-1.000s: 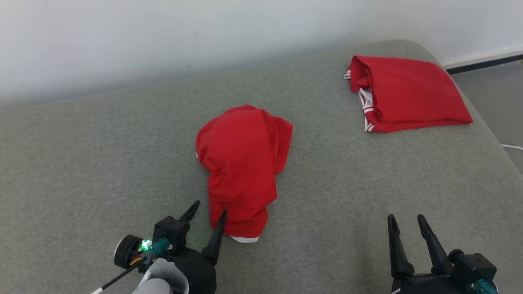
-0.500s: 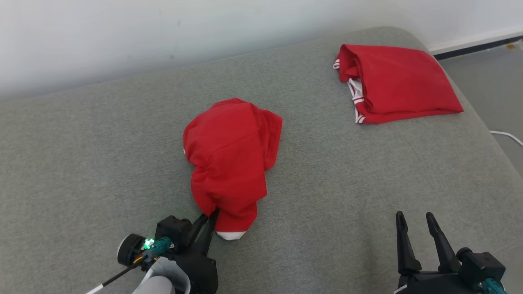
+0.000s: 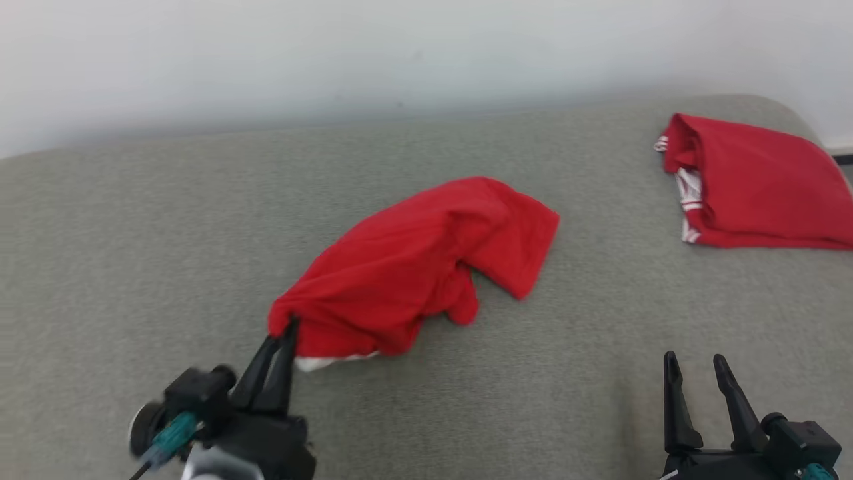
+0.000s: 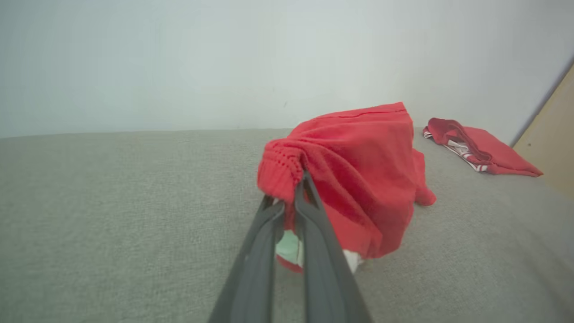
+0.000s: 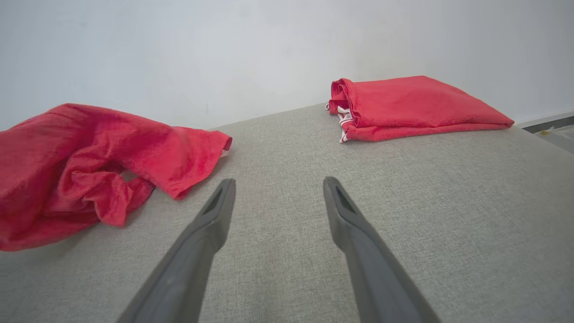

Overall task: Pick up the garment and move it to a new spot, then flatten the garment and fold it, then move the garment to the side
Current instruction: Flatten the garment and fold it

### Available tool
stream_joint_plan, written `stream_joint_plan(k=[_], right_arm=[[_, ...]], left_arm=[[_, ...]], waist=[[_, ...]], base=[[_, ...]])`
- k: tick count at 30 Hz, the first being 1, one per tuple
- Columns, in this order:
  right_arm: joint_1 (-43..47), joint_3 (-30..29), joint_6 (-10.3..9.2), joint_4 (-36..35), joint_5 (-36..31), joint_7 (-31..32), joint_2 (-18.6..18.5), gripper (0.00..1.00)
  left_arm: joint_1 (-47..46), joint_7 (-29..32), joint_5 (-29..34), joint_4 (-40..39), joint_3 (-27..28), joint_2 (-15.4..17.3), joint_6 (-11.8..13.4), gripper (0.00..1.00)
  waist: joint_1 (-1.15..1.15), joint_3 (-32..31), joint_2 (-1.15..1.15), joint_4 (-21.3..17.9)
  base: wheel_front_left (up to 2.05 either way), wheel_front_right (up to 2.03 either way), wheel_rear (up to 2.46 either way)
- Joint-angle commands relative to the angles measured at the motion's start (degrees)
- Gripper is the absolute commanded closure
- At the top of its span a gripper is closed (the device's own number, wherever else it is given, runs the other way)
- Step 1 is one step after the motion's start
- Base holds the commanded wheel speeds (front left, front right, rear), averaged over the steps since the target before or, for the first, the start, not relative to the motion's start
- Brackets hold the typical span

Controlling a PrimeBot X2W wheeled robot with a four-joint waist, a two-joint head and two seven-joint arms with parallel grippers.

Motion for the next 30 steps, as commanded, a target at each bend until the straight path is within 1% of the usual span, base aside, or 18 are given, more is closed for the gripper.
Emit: stream_joint_plan(k=[1, 3, 4, 6, 12, 13, 14, 15, 19, 21, 26, 30], right_arm=[[-0.6, -0.2, 0.02, -0.1, -0.5, -0.2, -0.2, 0.0], [-1.0, -0.1, 0.02, 0.1, -0.4, -0.2, -0.4, 0.0], [-1.1, -0.1, 0.02, 0.2, -0.4, -0.2, -0.5, 0.0], [-1.1, 0.0, 0.02, 0.4, -0.5, -0.2, -0.7, 0.0], [-0.7, -0.1, 0.02, 0.7, -0.6, -0.2, -0.8, 0.0], [-0.6, -0.1, 0.02, 0.8, -0.6, -0.2, -0.8, 0.0], [-0.5, -0.1, 0.02, 0.8, -0.7, -0.2, -0.8, 0.0], [-0.4, -0.2, 0.02, 0.9, -0.7, -0.2, -0.7, 0.0], [0.1, -0.5, 0.02, 0.9, -0.7, -0.2, -0.8, 0.0], [0.3, -0.5, 0.02, 0.9, -0.7, -0.2, -0.8, 0.0], [1.0, -0.6, 0.02, 0.5, -0.5, -0.1, -1.0, 0.0], [1.7, -0.6, 0.02, 0.1, -0.3, 0.0, -1.1, 0.0]], left_arm=[[3.8, 0.4, -1.9, -1.9, 1.6, 0.9, 1.3, 1.0], [7.3, 0.4, -2.4, -3.3, 3.2, 2.3, 2.8, 1.0], [10.6, 0.0, -3.7, -3.8, 4.5, 2.6, 3.9, 1.0], [13.5, -0.5, -4.9, -3.2, 5.5, 2.8, 4.6, 1.0], [16.3, -1.4, -4.9, 0.7, 5.7, 2.8, 4.6, 1.0], [16.0, -1.8, -4.6, 1.3, 5.8, 2.7, 4.7, 0.67], [15.6, -2.1, -4.6, 1.5, 6.0, 2.4, 4.7, 0.53], [15.0, -2.5, -4.2, 1.4, 6.4, 2.2, 4.7, 0.0], [13.8, -3.4, -2.2, -1.2, 8.3, 2.2, 5.0, 0.0], [13.1, -3.6, -0.6, -3.9, 10.3, 2.0, 5.2, 0.0], [14.2, -3.5, 3.9, -10.4, 14.5, 0.9, 4.6, 0.0], [15.7, -3.5, 7.2, -12.6, 16.8, 0.2, 3.9, 0.0]], waist=[[0.01, -1.5, -0.01, 5.4], [0.01, -1.3, -0.01, 5.8], [0.01, -1.1, -0.01, 6.0], [0.01, -0.9, -0.01, 6.1], [0.01, -0.6, -0.01, 5.8], [0.01, -0.8, -0.01, 5.8], [0.01, -1.0, -0.01, 5.7], [0.01, -1.2, -0.01, 5.8], [0.01, -2.5, -0.01, 5.9], [0.01, -3.2, -0.01, 5.8], [0.01, -4.6, -0.01, 5.6], [0.01, -5.5, -0.01, 5.5]], base=[[0.0, 0.0, 0.0], [0.0, 0.0, 0.0], [0.0, 0.0, 0.0], [0.0, 0.0, 0.0], [0.0, 0.0, 0.0], [0.0, 0.0, 0.0], [0.0, 0.0, 0.0], [0.0, 0.0, 0.0], [0.0, 0.0, 0.0], [0.0, 0.0, 0.0], [0.0, 0.0, 0.0], [0.0, 0.0, 0.0]])
